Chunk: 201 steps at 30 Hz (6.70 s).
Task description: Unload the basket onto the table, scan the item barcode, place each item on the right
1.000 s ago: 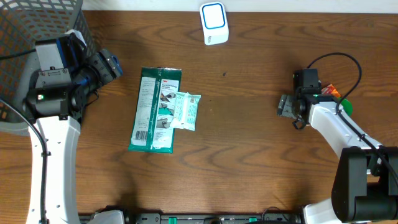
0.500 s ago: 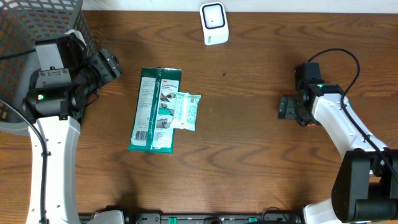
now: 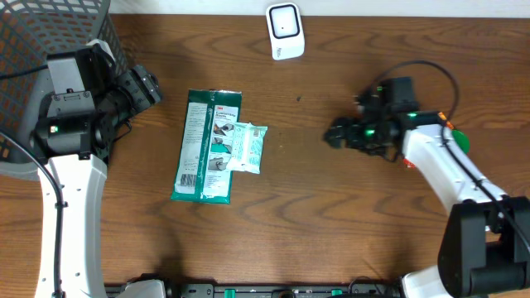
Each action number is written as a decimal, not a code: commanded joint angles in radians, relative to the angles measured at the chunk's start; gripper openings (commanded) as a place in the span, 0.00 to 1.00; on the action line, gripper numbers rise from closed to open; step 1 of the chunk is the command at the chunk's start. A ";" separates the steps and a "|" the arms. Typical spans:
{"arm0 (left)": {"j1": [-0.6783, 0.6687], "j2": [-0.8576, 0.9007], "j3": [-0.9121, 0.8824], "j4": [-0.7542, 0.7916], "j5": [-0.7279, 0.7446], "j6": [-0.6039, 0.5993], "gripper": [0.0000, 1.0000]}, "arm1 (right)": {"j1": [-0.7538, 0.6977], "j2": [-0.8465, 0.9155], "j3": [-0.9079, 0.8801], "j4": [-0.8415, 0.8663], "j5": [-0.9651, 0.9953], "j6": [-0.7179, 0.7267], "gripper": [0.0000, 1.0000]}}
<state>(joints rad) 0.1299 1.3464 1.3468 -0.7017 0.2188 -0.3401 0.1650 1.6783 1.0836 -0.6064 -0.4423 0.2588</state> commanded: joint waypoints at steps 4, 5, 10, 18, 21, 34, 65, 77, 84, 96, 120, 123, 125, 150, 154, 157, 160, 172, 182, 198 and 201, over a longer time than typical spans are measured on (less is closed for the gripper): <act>0.003 -0.002 -0.001 -0.001 -0.002 0.006 0.83 | 0.228 -0.004 0.014 0.054 -0.026 0.098 0.96; 0.003 -0.002 -0.001 -0.001 -0.002 0.006 0.83 | 0.261 -0.004 0.014 0.061 0.012 0.113 0.96; 0.003 -0.002 -0.001 -0.001 -0.002 0.006 0.83 | 0.415 -0.005 0.014 0.146 0.232 0.129 0.99; 0.003 -0.002 -0.001 -0.015 -0.002 0.005 0.83 | 0.372 -0.005 0.014 0.150 0.243 0.088 0.99; -0.006 0.006 -0.004 -0.093 0.059 0.006 0.68 | 0.288 -0.005 0.014 0.079 0.236 0.073 0.99; -0.338 0.205 -0.108 -0.197 -0.207 -0.079 0.08 | 0.101 -0.005 0.014 0.011 0.119 0.073 0.99; -0.629 0.587 -0.108 0.017 0.204 -0.104 0.11 | 0.100 -0.005 0.014 0.014 0.124 0.050 0.99; -0.692 0.532 -0.089 0.056 0.015 -0.103 0.14 | 0.089 -0.005 0.014 -0.004 0.123 0.051 0.99; -0.615 0.454 -0.087 0.088 -0.115 -0.103 0.17 | 0.079 -0.005 0.014 -0.004 0.124 0.050 0.99; -0.653 0.552 -0.101 0.122 -0.089 -0.141 0.17 | 0.079 -0.005 0.014 -0.003 0.124 0.050 0.99; -0.700 0.409 -0.067 0.138 -0.214 -0.141 0.17 | 0.079 -0.005 0.014 -0.003 0.123 0.050 0.99; -0.653 0.406 -0.068 0.121 -0.216 -0.129 0.17 | 0.079 -0.005 0.014 -0.003 0.123 0.050 0.99; -0.625 0.416 -0.069 0.106 -0.216 -0.129 0.17 | 0.079 -0.005 0.014 -0.003 0.123 0.050 0.99; -0.598 0.657 -0.100 0.124 -0.121 -0.148 0.17 | 0.137 0.041 -0.036 0.134 0.056 0.034 0.99; -0.610 0.657 -0.100 0.132 -0.117 -0.149 0.17 | 0.138 0.101 -0.045 0.166 -0.003 0.111 0.99; -0.624 0.657 -0.100 0.132 -0.117 -0.148 0.17 | 0.138 0.151 -0.045 0.174 -0.050 0.174 0.99; -0.637 0.657 -0.100 0.132 -0.117 -0.148 0.17 | 0.138 0.190 -0.045 0.183 -0.111 0.197 0.99; -0.654 0.657 -0.100 0.138 -0.118 -0.148 0.17 | 0.179 0.270 -0.045 0.215 -0.200 0.227 0.75; -0.654 0.657 -0.100 0.139 -0.118 -0.148 0.17 | 0.214 0.270 -0.045 0.257 -0.203 0.227 0.48; -0.653 0.657 -0.100 0.143 -0.127 -0.146 0.17 | 0.174 0.270 -0.045 0.231 -0.207 0.215 0.21; -0.648 0.650 -0.099 0.151 -0.134 -0.144 0.17 | 0.174 0.267 -0.045 0.229 -0.222 0.204 0.18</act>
<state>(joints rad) -0.5198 1.9789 1.2617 -0.5606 0.0910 -0.4751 0.3477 1.9255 1.0451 -0.3706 -0.6529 0.4862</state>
